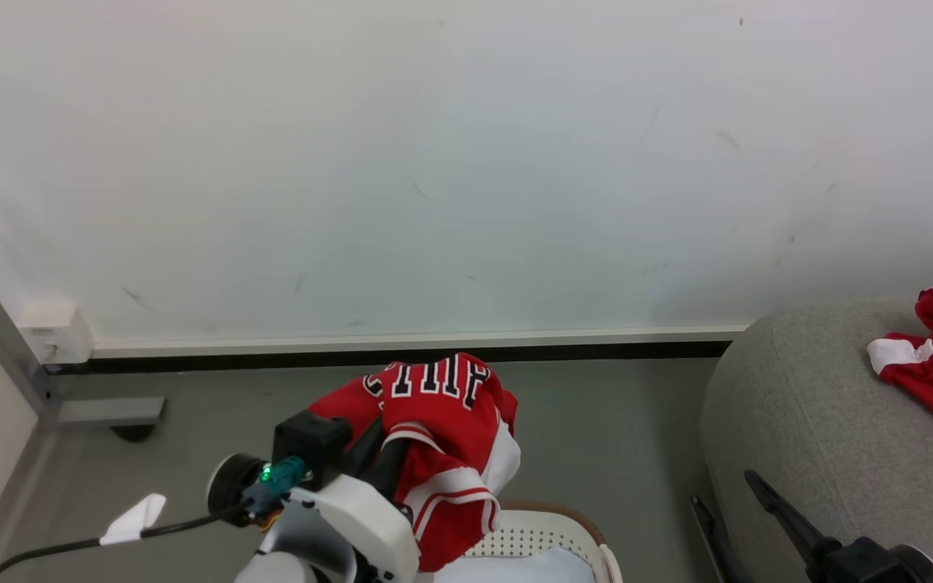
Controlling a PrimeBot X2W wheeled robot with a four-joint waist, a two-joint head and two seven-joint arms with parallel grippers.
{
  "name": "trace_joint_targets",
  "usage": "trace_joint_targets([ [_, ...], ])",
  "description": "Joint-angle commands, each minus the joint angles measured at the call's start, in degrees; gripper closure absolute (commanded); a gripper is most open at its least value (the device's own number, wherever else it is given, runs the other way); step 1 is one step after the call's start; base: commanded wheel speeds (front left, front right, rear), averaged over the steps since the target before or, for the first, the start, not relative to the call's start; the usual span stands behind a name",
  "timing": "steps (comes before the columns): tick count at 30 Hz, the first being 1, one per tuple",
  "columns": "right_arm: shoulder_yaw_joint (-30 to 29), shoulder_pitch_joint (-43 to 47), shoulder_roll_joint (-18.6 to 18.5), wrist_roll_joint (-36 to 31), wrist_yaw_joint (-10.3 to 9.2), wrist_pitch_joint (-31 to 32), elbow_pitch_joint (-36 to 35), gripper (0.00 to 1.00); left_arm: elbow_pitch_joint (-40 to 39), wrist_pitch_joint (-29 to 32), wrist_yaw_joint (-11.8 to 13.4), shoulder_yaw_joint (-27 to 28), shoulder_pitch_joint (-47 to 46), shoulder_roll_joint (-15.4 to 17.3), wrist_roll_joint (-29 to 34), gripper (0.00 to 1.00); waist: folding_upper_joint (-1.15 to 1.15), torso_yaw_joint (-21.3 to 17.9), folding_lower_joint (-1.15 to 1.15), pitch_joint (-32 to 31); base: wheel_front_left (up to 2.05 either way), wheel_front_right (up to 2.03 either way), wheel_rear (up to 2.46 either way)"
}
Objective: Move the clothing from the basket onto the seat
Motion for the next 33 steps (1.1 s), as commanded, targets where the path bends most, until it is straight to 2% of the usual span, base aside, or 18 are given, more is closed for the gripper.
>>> trace_joint_targets([
  [1,1.68,-1.84,-1.34,1.08,-0.13,-0.19,0.26,0.0,-0.5,0.04,-0.17,-0.21,-0.56,0.02,-0.12,1.0,0.0,0.15,0.0,0.07,0.0,0.0,0.0],
  [6,10.51,-8.26,-5.13,4.29,-0.13,-0.19,2.03,0.0,-1.35,0.58,-0.91,-1.66,-1.06,-0.56,-0.09,1.0,0.0,0.79,0.0,0.15,0.0,0.0,0.0],
  [12,21.9,-16.63,-7.02,8.82,-0.14,-0.19,4.54,0.0,-2.3,1.44,-1.81,-3.13,-1.67,-1.02,-0.14,1.0,0.0,1.49,0.0,0.24,0.0,0.0,0.0],
  [18,31.33,-24.16,-6.75,12.86,-0.14,-0.19,7.04,0.0,-2.57,1.88,-2.76,-4.54,-2.11,-1.58,-0.48,1.0,0.0,1.87,0.0,0.07,0.0,0.0,0.0],
  [26,40.75,-31.23,-5.88,16.03,-0.13,-0.19,11.44,0.0,-3.42,2.48,-4.79,-6.79,-3.3,-3.17,-1.62,1.0,0.0,3.08,0.0,0.2,0.0,0.0,0.0],
  [33,45.85,-35.47,-3.58,19.72,-0.13,-0.19,14.53,0.0,-3.94,3.17,-7.23,-8.54,-3.48,-4.43,-3.45,1.0,0.0,3.4,0.0,0.03,0.0,0.0,0.0],
])
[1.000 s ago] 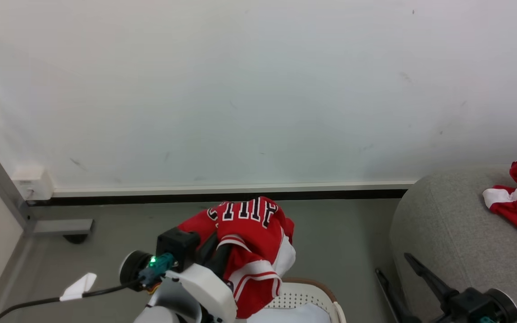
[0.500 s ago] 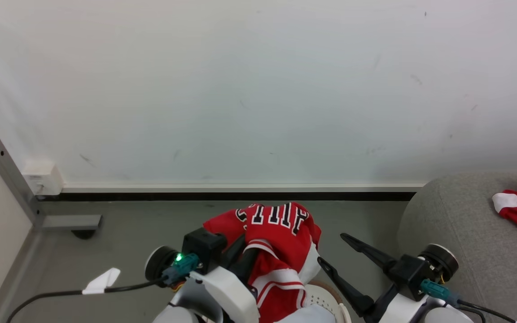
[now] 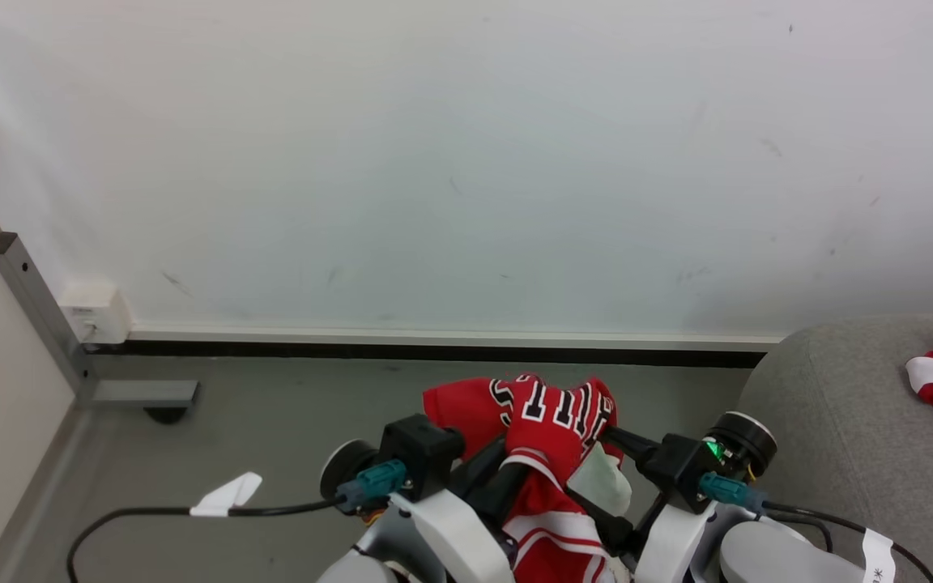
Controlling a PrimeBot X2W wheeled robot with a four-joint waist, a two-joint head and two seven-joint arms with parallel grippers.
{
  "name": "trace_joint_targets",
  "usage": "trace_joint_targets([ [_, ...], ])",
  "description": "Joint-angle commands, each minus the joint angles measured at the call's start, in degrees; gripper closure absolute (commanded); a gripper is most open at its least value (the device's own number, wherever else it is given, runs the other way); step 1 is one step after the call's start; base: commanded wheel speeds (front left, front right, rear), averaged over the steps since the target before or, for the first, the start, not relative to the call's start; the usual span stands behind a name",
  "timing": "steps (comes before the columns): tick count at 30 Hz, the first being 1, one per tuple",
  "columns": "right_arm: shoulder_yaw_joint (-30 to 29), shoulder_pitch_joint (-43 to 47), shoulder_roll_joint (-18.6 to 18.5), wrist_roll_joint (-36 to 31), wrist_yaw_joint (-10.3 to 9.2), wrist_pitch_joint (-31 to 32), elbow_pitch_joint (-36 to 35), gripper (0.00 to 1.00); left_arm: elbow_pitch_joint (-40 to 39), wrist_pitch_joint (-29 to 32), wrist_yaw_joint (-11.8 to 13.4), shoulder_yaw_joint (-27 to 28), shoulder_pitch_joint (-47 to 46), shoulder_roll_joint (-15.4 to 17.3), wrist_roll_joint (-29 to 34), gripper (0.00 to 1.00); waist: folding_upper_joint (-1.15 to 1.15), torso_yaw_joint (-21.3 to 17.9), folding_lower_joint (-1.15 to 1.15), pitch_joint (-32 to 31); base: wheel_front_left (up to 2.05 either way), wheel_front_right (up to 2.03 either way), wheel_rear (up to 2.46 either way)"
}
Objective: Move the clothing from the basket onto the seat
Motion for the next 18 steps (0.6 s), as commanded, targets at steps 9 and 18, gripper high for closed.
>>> trace_joint_targets([
  [9,-0.52,0.32,-0.28,2.52,-0.13,-0.19,-3.68,1.0,1.19,-0.71,-0.06,-0.07,-0.67,0.05,-0.76,1.0,-0.01,0.19,0.0,-0.09,0.0,0.0,0.0],
  [18,-3.73,2.0,-1.5,1.93,-0.14,-0.19,-4.84,1.0,1.76,-1.57,1.04,0.74,-0.45,0.9,-0.52,0.78,-0.01,-0.76,0.0,0.4,0.0,0.0,0.0],
])
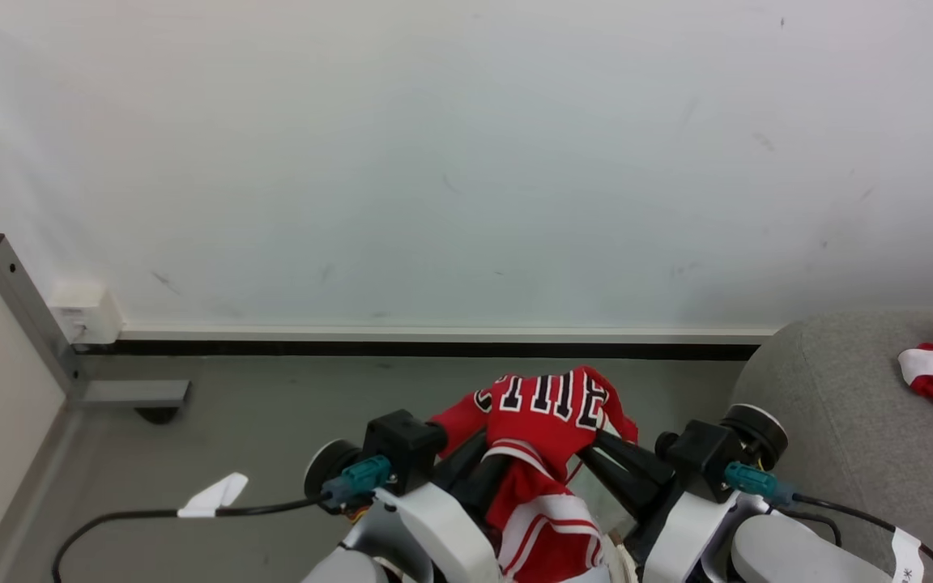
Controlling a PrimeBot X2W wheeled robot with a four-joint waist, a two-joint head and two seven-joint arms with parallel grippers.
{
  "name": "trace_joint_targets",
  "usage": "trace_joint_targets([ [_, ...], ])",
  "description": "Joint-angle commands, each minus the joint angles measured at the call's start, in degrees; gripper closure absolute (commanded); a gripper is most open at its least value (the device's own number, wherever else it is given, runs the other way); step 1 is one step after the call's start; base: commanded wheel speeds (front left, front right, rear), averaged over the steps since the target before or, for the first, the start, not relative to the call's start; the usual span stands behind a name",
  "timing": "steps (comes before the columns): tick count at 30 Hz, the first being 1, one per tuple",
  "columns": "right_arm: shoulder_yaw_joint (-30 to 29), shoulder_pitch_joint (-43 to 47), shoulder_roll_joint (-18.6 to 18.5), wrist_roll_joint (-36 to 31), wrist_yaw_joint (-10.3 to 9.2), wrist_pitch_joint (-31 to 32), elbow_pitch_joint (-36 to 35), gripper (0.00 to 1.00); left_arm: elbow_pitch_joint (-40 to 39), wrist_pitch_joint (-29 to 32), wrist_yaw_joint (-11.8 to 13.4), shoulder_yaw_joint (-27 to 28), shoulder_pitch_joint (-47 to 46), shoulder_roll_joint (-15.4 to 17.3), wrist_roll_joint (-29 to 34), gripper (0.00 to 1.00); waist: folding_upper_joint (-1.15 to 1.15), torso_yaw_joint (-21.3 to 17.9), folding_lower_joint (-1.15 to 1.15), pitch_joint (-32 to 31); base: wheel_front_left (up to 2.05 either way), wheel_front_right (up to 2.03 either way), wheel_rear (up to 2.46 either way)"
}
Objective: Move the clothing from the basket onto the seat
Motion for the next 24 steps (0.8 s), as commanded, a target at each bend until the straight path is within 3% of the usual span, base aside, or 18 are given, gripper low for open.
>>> trace_joint_targets([
  [1,-0.63,0.65,-0.45,-0.14,-0.13,-0.18,-0.09,1.0,0.0,-0.26,0.01,0.27,-0.06,0.35,0.02,0.74,0.0,-0.15,0.0,0.09,0.0,0.0,0.0],
  [5,-2.39,1.21,-0.51,-0.7,-0.13,-0.18,-0.58,1.0,0.23,-0.85,0.54,0.28,-0.1,0.41,0.24,0.45,0.0,-0.6,0.0,0.5,0.0,0.0,0.0],
  [8,-3.55,1.54,-0.58,-1.02,-0.14,-0.18,-0.83,1.0,0.45,-1.14,0.76,0.2,-0.17,0.39,0.33,0.03,0.0,-0.74,0.0,0.72,0.0,0.0,0.0],
  [24,-9.35,2.6,-1.39,-2.79,-0.13,-0.19,-0.87,1.0,1.09,-1.54,1.13,-0.35,0.44,0.97,-0.49,0.0,0.0,-0.56,0.0,0.96,0.0,0.0,0.0],
])
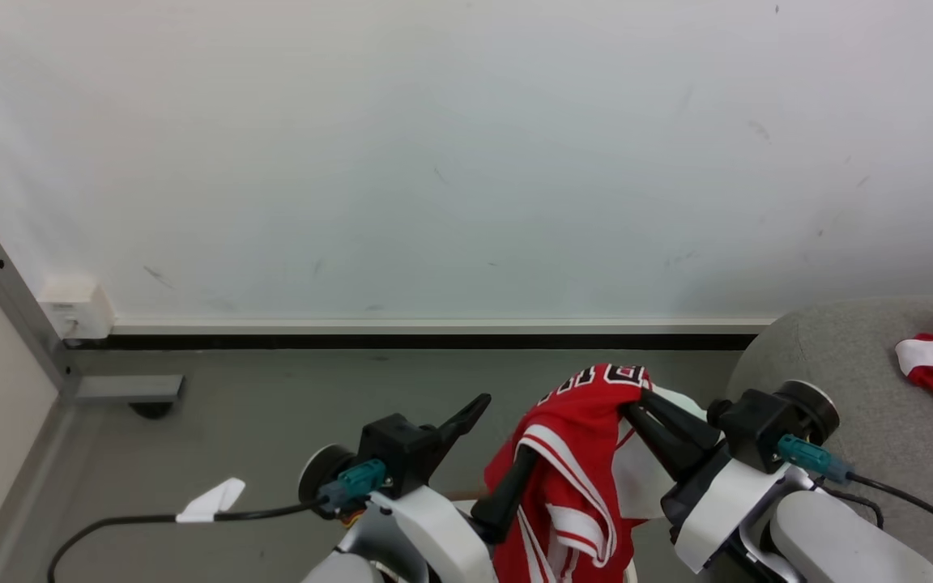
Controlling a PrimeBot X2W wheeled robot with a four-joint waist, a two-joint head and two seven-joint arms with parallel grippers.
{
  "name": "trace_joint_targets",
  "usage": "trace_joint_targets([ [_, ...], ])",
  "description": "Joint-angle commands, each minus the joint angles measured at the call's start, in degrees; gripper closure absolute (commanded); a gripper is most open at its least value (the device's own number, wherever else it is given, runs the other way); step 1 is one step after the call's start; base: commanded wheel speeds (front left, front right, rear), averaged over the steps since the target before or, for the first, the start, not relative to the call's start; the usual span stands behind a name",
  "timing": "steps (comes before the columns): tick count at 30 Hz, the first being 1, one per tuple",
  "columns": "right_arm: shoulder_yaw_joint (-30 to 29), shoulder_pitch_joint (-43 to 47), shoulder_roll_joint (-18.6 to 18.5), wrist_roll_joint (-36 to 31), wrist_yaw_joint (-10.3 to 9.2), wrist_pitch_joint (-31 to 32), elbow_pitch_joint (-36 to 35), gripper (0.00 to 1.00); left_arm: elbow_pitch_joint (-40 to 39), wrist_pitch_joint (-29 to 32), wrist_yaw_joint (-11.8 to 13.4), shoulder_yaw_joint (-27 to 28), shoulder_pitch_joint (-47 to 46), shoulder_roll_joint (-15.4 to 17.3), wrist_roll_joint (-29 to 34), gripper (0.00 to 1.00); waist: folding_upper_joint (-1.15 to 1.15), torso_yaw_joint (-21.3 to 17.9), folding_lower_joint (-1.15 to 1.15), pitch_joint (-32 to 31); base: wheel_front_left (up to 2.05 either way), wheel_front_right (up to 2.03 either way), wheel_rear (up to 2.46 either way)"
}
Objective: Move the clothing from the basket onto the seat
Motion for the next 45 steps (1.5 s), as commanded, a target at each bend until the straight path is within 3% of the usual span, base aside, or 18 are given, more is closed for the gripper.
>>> trace_joint_targets([
  [1,-0.86,0.67,-0.33,-0.26,-0.13,-0.2,-0.06,1.0,-0.14,-0.28,0.07,-0.02,0.48,0.53,-0.32,0.0,0.0,0.03,0.0,0.08,0.0,0.0,0.0],
  [24,-11.32,3.09,-3.58,-4.19,-0.13,-0.2,-2.53,1.0,0.46,-1.29,0.78,-0.79,1.44,0.66,-1.46,0.0,0.0,-3.63,0.0,0.8,0.0,0.0,0.0],
  [45,-13.2,1.95,-7.56,-5.31,-0.13,-0.2,-5.77,1.0,0.29,-2.42,0.98,-2.03,0.72,-0.13,-1.72,0.0,0.0,-18.48,0.0,2.44,0.0,0.0,0.0],
])
